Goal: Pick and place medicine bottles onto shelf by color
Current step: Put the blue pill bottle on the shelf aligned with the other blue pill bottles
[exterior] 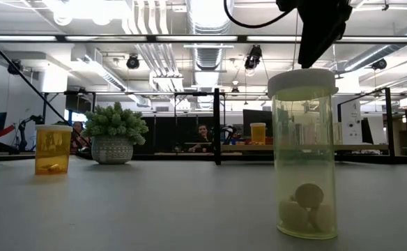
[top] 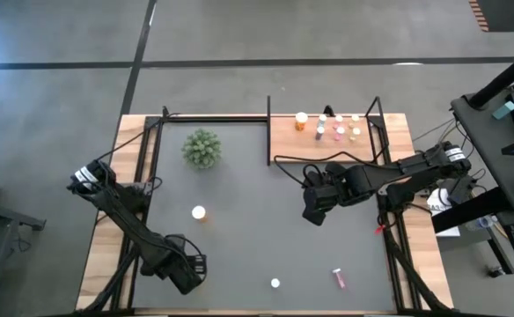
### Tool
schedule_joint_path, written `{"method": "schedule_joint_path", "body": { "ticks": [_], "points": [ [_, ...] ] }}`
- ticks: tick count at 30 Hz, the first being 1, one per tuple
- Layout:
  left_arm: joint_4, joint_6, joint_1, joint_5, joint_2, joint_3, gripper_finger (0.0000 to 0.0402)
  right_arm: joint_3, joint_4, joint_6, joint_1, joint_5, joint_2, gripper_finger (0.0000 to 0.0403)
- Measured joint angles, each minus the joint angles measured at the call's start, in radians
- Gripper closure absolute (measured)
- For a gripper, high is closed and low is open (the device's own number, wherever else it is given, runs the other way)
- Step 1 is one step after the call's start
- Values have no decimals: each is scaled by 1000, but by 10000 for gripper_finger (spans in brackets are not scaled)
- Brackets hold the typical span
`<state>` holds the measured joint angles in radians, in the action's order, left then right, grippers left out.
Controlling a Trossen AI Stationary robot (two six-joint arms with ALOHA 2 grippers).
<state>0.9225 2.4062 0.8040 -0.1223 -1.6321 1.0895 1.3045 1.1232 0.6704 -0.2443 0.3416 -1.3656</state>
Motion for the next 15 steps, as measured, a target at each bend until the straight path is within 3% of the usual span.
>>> {"method": "schedule_joint_path", "body": {
  "ticks": [9, 15],
  "points": [
    [2, -3, -4, 0, 0, 0, 296, 0, -6, 3, 0, 0, 0, 202],
    [4, -11, -22, 38, 0, 22, 297, 0, -6, -22, 0, 0, 2, 202]
  ]
}}
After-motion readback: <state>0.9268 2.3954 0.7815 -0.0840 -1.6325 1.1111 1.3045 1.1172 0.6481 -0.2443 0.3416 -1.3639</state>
